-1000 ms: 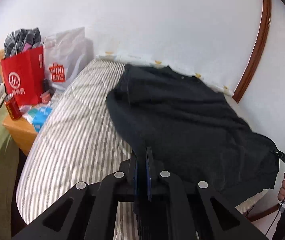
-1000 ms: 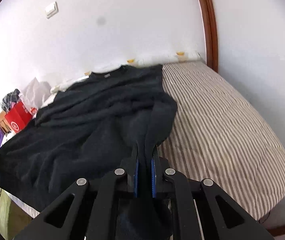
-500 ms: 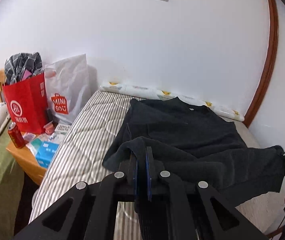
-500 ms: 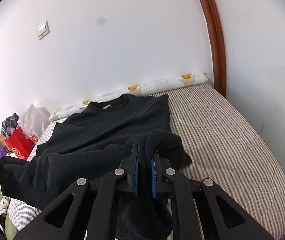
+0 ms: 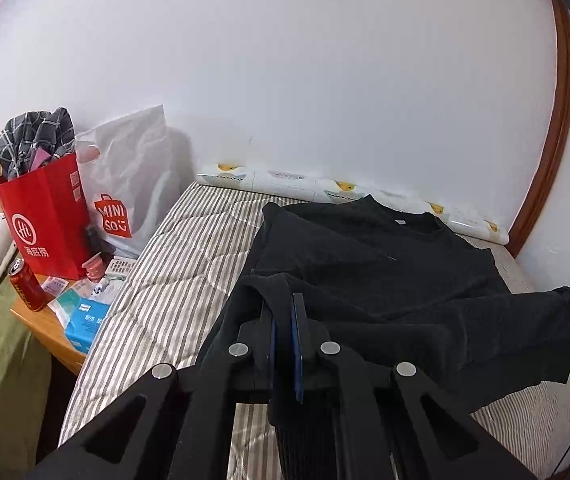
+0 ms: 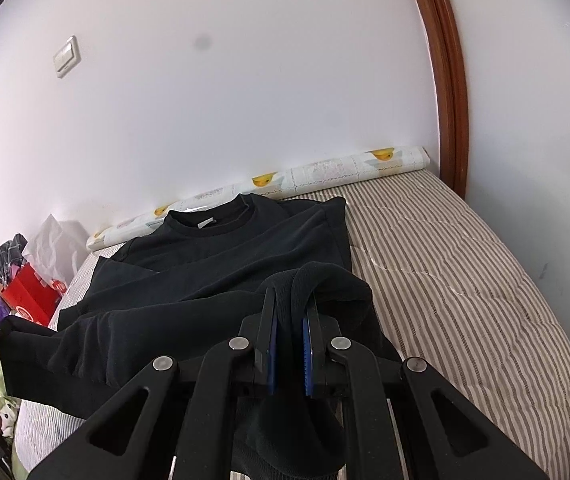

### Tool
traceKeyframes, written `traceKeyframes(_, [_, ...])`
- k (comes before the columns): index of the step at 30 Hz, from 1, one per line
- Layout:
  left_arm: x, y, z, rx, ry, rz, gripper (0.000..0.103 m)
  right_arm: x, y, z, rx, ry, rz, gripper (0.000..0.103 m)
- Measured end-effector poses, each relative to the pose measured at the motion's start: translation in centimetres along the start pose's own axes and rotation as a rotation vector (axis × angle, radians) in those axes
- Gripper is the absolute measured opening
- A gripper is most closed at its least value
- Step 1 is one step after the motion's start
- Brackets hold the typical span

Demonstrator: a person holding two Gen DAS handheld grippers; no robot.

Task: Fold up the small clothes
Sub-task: 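Lift the hem with both tools and fold it toward the collar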

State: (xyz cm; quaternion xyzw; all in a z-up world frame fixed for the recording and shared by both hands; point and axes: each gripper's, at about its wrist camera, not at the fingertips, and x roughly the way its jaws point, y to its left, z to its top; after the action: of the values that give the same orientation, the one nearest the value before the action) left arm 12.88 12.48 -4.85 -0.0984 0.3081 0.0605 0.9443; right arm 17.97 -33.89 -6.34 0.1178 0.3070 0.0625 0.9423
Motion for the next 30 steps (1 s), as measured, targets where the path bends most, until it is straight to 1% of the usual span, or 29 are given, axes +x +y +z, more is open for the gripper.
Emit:
traceKeyframes(4, [1.6, -0.1, 0.8, -0.025, 0.018, -0.004, 0.007, 1.8, -0.6, 0.9, 0.037, 0.015, 0.017, 0.010])
traceKeyframes(6, [2.4, -0.3, 1.1, -0.016, 0.018, -0.001, 0.007, 2.8, -0.8, 1.4, 0.046, 0.023, 0.023, 0.010])
traceKeyframes(8, [3.5, -0.4, 1.4, -0.010, 0.025, 0.012, 0.007, 4.0, -0.9, 1.9, 0.044, 0.032, 0.021, 0.010])
traceKeyframes(11, [5.3, -0.4, 1.9, -0.028, 0.048, 0.017, 0.007, 5.7, -0.8, 2.2, 0.020, 0.044, 0.010, 0.010])
traceKeyframes(15, [7.5, -0.3, 2.6, -0.023, 0.054, 0.041, 0.007, 8.2, -0.9, 2.5, 0.016, 0.068, 0.006, 0.010])
traceKeyframes(22, [12.0, 0.2, 2.1, -0.026, 0.123, 0.083, 0.007, 12.4, -1.2, 2.8, 0.016, 0.128, -0.005, 0.010])
traceKeyframes(26, [13.3, 0.5, 1.6, -0.030, 0.149, 0.088, 0.009, 14.5, -1.3, 2.5, 0.005, 0.176, -0.024, 0.010])
traceKeyframes(30, [13.7, 0.1, 1.4, -0.006, 0.168, 0.097, 0.010, 15.8, -1.4, 1.9, -0.009, 0.213, -0.046, 0.010])
